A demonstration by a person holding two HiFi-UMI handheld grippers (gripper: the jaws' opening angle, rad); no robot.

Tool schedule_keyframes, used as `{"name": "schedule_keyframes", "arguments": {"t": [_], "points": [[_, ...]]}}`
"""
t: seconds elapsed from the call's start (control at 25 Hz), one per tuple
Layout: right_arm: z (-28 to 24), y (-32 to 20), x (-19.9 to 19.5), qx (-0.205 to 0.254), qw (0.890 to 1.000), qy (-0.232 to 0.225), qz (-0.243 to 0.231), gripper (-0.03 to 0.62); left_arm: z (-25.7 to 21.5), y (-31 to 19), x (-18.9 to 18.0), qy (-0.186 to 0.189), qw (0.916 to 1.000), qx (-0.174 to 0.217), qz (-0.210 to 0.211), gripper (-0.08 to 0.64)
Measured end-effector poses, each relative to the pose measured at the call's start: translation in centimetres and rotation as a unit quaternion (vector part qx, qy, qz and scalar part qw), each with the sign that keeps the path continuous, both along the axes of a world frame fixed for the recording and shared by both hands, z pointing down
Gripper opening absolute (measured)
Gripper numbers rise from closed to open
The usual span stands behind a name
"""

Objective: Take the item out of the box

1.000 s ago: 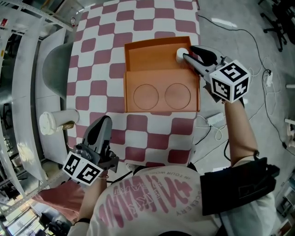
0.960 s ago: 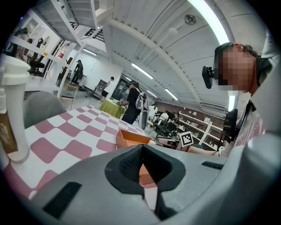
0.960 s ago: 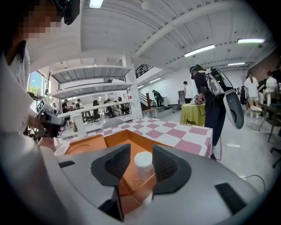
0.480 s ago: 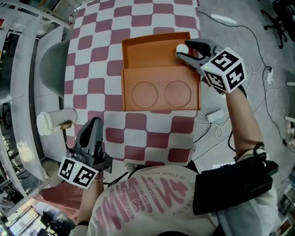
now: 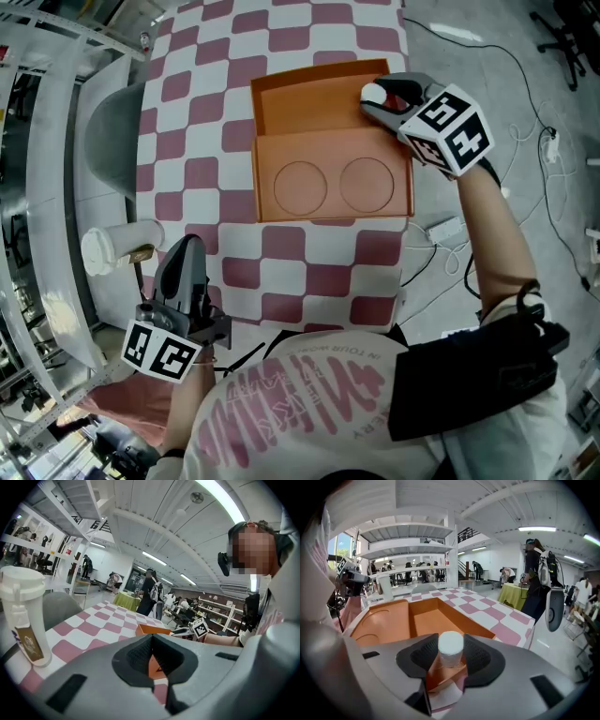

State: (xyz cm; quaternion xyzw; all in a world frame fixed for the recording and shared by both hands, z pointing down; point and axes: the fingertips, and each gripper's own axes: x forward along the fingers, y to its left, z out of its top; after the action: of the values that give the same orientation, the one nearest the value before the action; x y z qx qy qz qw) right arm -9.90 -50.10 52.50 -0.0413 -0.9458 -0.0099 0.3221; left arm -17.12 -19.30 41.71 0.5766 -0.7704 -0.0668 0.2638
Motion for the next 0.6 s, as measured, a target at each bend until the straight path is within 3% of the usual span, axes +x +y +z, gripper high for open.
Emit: {"name": "schedule_keyframes", "arguments": {"t": [0.6], "points": [[0.5, 0.5, 0.2, 0.005, 0.999, 0.044, 0.003, 0.149, -1.6, 2.0, -0.4, -0.013, 0.9989, 0.043, -0.013, 0.008]]}}
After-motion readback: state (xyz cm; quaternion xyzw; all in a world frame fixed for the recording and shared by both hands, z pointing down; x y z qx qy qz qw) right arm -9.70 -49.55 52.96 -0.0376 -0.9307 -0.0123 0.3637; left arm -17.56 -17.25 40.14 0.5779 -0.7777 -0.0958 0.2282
